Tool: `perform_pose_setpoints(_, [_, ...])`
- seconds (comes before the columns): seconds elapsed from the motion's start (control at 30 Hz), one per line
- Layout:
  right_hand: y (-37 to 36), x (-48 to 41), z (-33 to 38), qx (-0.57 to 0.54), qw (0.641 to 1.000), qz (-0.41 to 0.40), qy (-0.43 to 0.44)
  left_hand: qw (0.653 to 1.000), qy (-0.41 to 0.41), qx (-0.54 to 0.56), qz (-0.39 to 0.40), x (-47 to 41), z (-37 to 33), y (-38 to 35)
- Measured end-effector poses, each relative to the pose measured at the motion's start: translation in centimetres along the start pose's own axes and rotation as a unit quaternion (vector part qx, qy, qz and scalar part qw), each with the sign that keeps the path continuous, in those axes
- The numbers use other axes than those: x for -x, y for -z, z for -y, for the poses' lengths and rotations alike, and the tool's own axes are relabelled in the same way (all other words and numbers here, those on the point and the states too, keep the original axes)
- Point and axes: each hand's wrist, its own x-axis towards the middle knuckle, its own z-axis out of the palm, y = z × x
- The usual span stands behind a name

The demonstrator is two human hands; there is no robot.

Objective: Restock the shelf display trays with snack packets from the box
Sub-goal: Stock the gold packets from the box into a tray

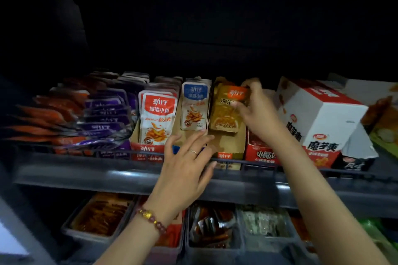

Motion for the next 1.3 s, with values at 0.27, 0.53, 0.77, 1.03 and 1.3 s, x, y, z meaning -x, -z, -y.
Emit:
perform_pose_setpoints(0.27, [-2.0, -0.9, 0.0, 0.192, 0.975, -0.112, 0.017, 1.0, 0.007, 0.013, 0.003, 0.1, -0.2, -0.2])
perform_pose_setpoints(0.53, [-2.9, -1.2, 0.2, 0.208, 0.969, -0.134, 0.004, 1.0, 0.011, 0.007, 0.023, 0.4, 0.1, -0.2])
perform_pose_setpoints(0.77, [-3.1, -1.0, -0.3, 0.186, 0.977, -0.1, 0.029, 1.0, 0.01, 0.01, 0.017, 0.5, -0.1, -0.1])
perform_pose_setpoints(1.03, [-3.1, -0.6, -0.2, 0.223, 0.97, -0.018, 0.091, 1.0, 0.017, 0.026, 0.006, 0.4, -0.3, -0.1])
perform_pose_setpoints(1.3, [-2.2, -0.2, 0.1, 0.264, 0.958, 0.07, 0.082, 0.999, 0.021, 0.041, -0.017, 0.3, -0.5, -0.6])
